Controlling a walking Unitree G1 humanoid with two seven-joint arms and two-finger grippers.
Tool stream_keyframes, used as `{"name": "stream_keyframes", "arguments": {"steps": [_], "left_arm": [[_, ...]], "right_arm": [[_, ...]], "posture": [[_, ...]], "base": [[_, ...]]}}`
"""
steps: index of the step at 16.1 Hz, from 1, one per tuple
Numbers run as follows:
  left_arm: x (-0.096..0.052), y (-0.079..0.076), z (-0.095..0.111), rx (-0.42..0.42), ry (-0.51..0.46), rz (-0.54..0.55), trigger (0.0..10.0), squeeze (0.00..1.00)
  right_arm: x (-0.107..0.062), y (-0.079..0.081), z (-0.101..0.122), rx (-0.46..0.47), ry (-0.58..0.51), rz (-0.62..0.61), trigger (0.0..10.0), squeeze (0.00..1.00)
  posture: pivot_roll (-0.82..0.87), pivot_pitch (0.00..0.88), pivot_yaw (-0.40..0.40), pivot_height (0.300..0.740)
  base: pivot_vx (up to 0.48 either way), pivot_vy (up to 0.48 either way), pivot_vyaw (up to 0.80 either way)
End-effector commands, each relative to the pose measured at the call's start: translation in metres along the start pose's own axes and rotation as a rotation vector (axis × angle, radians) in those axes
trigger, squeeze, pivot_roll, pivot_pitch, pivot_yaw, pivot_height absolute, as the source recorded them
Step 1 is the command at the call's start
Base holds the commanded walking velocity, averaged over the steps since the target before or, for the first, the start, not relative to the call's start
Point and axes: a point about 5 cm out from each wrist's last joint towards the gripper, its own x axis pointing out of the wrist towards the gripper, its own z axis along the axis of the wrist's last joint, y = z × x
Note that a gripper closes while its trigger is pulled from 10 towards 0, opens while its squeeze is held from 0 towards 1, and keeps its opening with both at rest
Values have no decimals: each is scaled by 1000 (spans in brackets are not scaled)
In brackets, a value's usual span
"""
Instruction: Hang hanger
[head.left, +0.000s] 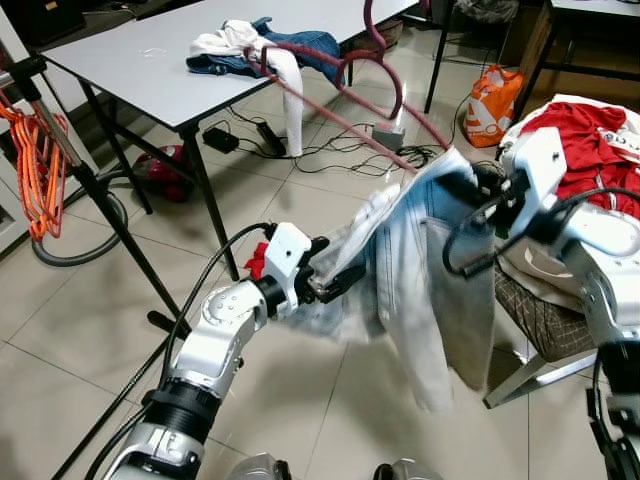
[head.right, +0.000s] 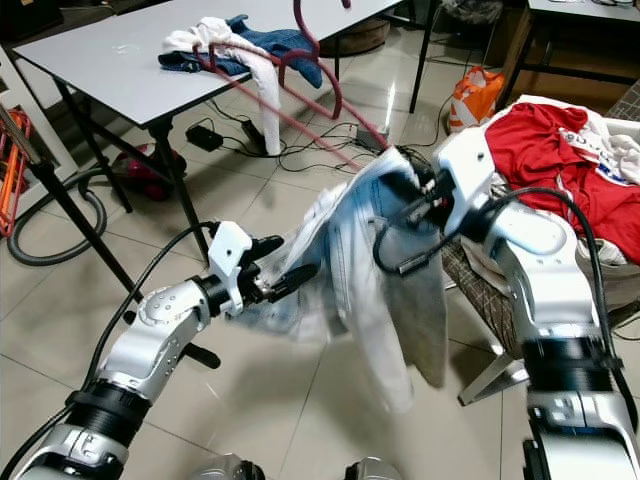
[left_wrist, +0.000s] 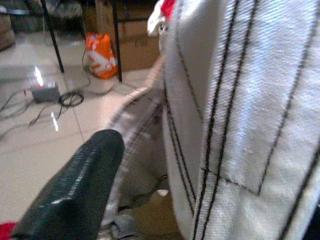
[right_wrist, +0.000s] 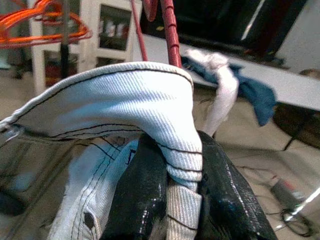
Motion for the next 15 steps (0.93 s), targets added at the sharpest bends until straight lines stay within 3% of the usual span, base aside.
{"name": "stream_keyframes", "arguments": {"steps": [1, 4, 8, 12, 15], "left_arm": [[2, 2, 3, -2, -17, -9, 0, 0], [0, 6, 5, -1, -54, 11, 0, 0], [0, 7, 4, -4, -75, 5, 0, 0], [-2, 6, 1, -34, -73, -21, 0, 0], [-5, 9, 0, -9, -61, -36, 0, 0]], "right_arm": [[-2, 1, 14, -29, -43, 32, 0, 0], [-7, 1, 4, -14, -8, 28, 0, 0], [-8, 1, 9, -1, -22, 28, 0, 0], [-11, -3, 3, -14, -1, -1, 0, 0], [-13, -7, -7, -8, 32, -38, 0, 0]], "posture": [[-142, 0, 60, 740], [-143, 0, 63, 740], [-143, 0, 63, 740], [-143, 0, 62, 740], [-139, 0, 64, 740]], "base": [[0, 0, 0], [0, 0, 0], [0, 0, 0], [0, 0, 0], [0, 0, 0]]}}
